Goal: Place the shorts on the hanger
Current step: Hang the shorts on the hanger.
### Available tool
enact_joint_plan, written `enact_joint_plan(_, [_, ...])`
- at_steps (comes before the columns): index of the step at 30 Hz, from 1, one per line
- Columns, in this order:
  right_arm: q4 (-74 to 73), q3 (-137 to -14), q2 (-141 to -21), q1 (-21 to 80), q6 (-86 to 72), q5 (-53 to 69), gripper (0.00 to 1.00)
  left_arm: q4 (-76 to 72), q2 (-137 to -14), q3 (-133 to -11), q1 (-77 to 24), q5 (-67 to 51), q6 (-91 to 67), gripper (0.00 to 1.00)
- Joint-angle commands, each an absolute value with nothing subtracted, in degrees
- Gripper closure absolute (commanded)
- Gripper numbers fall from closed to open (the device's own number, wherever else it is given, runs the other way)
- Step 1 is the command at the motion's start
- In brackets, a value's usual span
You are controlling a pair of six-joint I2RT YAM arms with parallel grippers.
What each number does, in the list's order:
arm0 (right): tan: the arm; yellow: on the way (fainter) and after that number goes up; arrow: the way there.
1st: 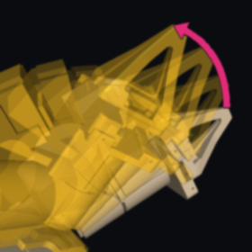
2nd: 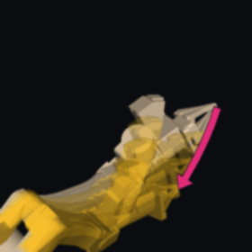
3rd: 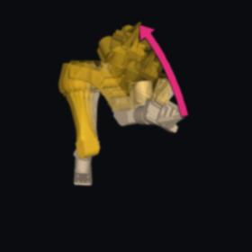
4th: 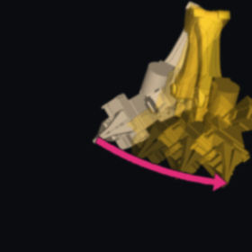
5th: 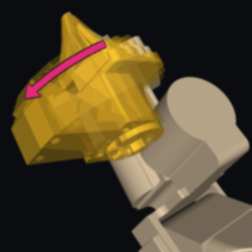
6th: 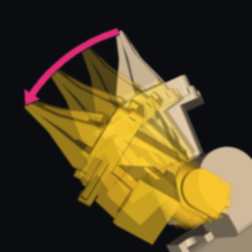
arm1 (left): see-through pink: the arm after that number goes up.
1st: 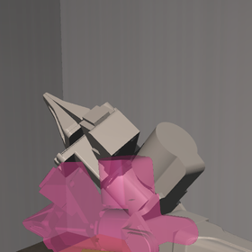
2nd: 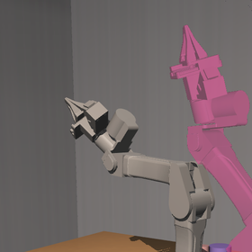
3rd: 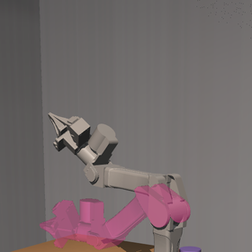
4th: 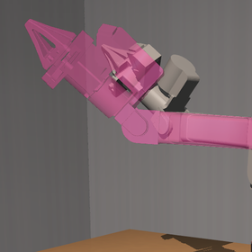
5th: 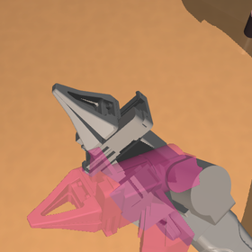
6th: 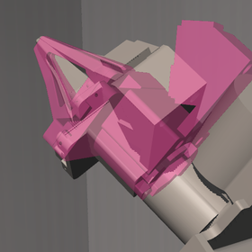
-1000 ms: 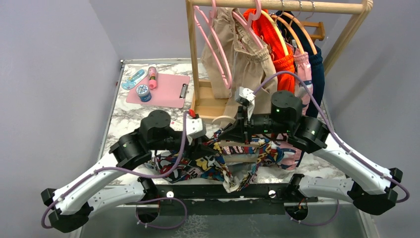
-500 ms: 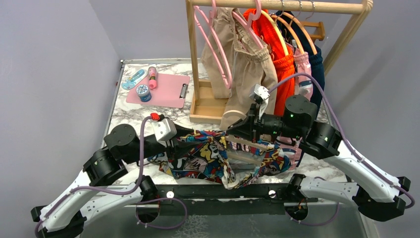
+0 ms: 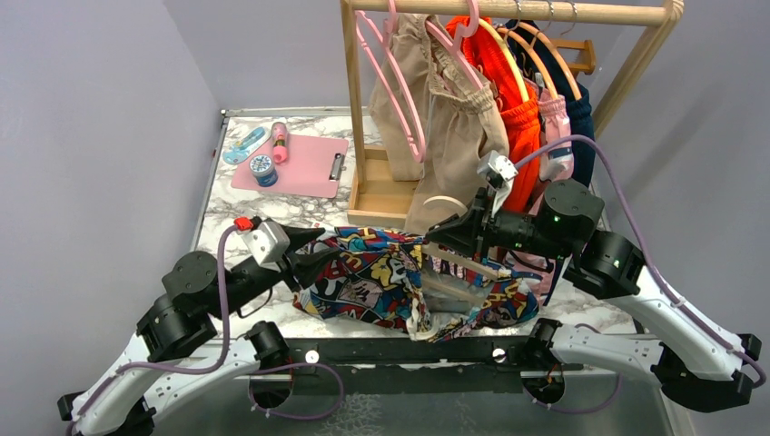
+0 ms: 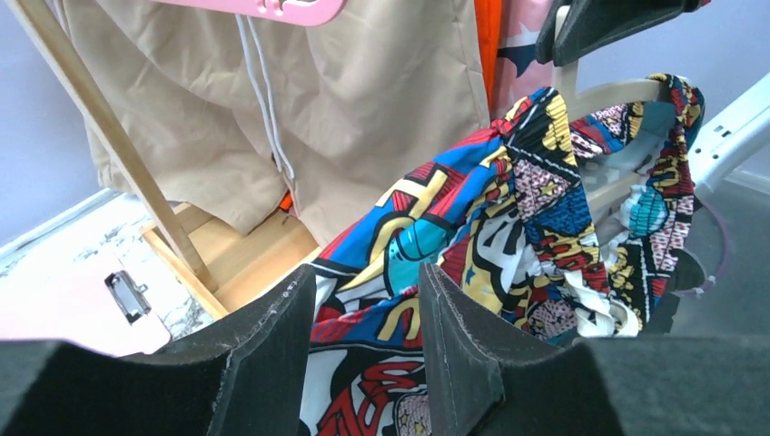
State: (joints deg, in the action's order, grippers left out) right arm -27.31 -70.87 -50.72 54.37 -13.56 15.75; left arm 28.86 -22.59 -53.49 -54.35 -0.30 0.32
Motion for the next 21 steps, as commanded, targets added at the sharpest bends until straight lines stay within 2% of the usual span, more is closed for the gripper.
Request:
enact_joint_plan(1, [-24.90, -73.40, -50.76, 54.32, -15.42, 17.98, 0.99, 23.61, -25.33, -54.73, -54.30, 0.64, 1.89, 0.53])
enact_joint_plan(5, [-24.55, -74.00, -52.27, 54.32, -15.23, 19.34, 0.99, 16.66, -31.48, -57.93, -54.27, -11.12, -0.87, 0.53])
enact_joint_plan(9, [-23.33, -74.44, -53.37, 54.32, -15.16, 20.76, 0.99, 16.99, -37.86, -59.46, -54.36, -21.26, -1.12, 0.53])
enact_joint_plan(21, [-22.59, -74.97, -54.58, 54.32, -15.05, 22.06, 0.99, 17.74, -40.51, -56.48, -54.33, -22.95, 2.12, 0.56])
